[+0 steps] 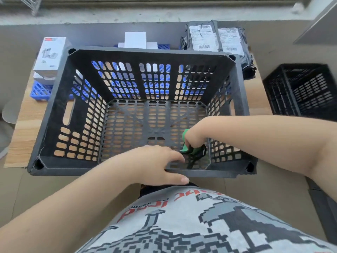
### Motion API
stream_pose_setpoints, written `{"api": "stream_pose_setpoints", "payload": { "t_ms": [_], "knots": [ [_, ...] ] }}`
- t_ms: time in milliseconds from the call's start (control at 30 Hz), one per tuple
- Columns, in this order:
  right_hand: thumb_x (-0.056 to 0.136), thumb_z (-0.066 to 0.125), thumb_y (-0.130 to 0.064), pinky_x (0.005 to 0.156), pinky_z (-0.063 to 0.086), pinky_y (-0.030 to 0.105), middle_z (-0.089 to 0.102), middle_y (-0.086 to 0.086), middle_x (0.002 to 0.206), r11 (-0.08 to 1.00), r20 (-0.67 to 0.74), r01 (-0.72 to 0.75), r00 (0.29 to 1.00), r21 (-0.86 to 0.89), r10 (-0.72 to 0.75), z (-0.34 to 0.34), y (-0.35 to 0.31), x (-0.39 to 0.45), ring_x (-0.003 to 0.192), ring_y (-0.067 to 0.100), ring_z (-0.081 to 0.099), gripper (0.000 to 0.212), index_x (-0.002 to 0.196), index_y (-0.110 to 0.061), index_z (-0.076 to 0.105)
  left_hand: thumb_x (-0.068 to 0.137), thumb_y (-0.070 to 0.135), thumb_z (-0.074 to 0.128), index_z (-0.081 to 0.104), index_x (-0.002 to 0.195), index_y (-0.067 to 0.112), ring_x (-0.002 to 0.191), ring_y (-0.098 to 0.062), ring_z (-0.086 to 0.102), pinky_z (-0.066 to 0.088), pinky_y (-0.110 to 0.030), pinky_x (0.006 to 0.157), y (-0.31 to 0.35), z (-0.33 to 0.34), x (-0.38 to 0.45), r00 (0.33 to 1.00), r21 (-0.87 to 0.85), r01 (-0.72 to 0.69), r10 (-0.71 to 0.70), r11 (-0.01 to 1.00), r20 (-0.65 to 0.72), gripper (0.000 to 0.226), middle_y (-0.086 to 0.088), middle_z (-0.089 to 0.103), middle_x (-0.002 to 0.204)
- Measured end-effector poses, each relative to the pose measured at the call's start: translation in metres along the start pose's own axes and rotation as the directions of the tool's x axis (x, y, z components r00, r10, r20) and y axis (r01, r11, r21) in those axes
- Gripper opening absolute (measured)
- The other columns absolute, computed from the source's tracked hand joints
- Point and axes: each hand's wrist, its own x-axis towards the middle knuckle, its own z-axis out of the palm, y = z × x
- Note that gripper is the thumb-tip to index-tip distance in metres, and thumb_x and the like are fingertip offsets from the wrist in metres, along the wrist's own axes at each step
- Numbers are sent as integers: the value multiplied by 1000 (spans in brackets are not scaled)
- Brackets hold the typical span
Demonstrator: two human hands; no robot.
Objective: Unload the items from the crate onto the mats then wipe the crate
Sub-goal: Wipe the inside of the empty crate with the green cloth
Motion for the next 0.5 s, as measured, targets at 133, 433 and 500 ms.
{"api": "stream_pose_setpoints", "payload": {
  "t_ms": [133,433,500],
  "knots": [
    [96,49,-10,94,49,37,47,5,143,1000,214,-22,977,0,22,21,-8,7,117,29,53,47,142,-19,47,96,63,32,42,133,25,113,-29,56,43,-43,93,22,28,12,975,300,-26,90,953,-203,54,-2,59,122],
    [86,36,21,83,55,49,43,23,141,875,271,-146,962,462,18,28,11,-36,119,47,50,53,131,-2,54,102,23,43,37,130,26,82,-26,64,45,-34,58,20,43,13,925,381,-1,146,925,-350,29,3,64,99],
    [82,35,21,78,58,51,45,24,140,828,246,-139,969,543,2,26,20,-55,117,50,51,51,119,-3,61,101,23,45,39,131,28,79,-25,64,49,-34,60,19,42,15,929,354,7,125,935,-348,31,3,65,94]
  ]
}}
